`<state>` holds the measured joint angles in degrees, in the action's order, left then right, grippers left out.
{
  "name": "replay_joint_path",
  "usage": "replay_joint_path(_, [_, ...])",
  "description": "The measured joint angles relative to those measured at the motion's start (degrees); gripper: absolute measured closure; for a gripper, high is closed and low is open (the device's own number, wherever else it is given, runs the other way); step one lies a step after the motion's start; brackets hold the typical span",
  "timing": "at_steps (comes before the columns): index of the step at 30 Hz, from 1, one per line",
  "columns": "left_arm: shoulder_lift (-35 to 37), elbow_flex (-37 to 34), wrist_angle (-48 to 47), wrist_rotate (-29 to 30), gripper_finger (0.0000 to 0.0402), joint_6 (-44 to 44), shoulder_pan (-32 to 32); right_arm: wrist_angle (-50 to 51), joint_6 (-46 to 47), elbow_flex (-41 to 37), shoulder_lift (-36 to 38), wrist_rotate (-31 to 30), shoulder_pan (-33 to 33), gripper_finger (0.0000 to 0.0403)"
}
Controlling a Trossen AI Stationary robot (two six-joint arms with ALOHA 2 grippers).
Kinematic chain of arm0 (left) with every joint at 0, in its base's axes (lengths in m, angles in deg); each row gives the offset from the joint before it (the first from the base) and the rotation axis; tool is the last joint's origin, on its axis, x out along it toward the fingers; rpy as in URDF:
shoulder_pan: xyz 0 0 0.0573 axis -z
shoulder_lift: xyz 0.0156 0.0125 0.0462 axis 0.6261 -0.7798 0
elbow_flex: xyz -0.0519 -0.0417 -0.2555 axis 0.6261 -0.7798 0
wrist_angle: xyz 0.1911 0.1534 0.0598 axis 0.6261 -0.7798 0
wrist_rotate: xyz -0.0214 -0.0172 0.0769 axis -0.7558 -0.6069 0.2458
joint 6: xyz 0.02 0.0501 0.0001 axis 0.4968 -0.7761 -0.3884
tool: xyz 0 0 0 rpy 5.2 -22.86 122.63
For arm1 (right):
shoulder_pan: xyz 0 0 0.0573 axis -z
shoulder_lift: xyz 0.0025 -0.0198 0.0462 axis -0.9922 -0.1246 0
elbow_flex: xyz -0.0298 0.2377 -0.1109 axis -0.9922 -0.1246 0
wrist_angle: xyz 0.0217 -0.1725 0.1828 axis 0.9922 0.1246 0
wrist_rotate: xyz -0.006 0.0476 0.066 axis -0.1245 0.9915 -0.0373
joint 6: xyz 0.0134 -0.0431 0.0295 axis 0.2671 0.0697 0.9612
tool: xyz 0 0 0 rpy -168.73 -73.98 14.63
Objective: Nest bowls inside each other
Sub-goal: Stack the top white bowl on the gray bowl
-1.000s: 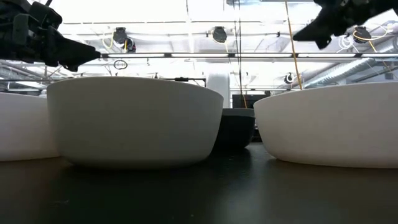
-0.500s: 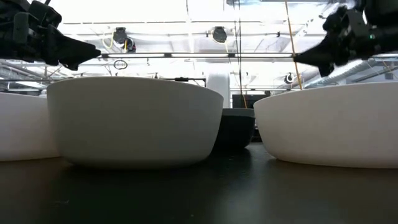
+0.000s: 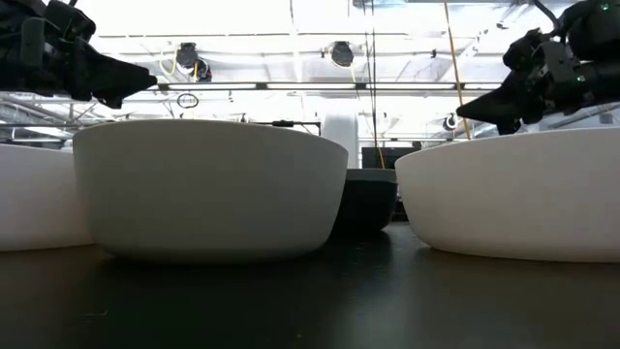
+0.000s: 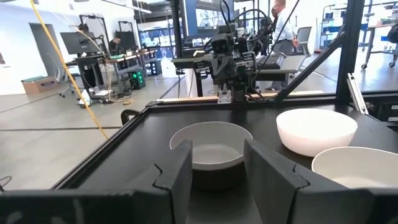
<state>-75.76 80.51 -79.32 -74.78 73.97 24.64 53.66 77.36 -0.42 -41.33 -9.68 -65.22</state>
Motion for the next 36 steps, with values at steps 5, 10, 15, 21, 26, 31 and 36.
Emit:
replay_joint_path(5, [0.0, 0.0, 0.3, 0.0, 0.0254, 0.0, 0.0, 1.8, -0.5, 0.0, 0.0, 0.2, 0.0, 0.0403])
replay_joint_path(10, [0.0, 0.0, 1.5, 3.6, 0.0254, 0.4, 0.0, 1.2, -0.4, 0.0, 0.0, 1.4, 0.0, 0.0403])
replay_joint_path(15, [0.0, 0.0, 2.5, 8.5, 0.0254, 1.0, 0.0, 0.7, 0.1, 0.0, 0.0, 1.6, 0.0, 0.0403])
replay_joint_path(21, [0.0, 0.0, 5.6, 10.0, 0.0254, 0.2, 0.0, 0.9, 0.0, 0.0, 0.0, 1.6, 0.0, 0.0403])
replay_joint_path(26, [-0.3, 0.8, 6.4, 17.6, 0.0253, -0.4, -1.6, 0.8, 0.0, 0.0, 0.0, 1.6, 0.0, 0.0403])
replay_joint_path(31, [-4.5, 4.4, 6.3, 17.2, 0.0235, -0.3, -5.1, 0.6, 0.0, 0.0, 0.0, 1.6, 0.0, 0.0403])
replay_joint_path(36, [-12.3, 9.8, 6.4, 18.6, 0.0203, -1.3, -9.6, 0.6, 0.0, 0.0, 0.0, 1.6, 0.0, 0.0403])
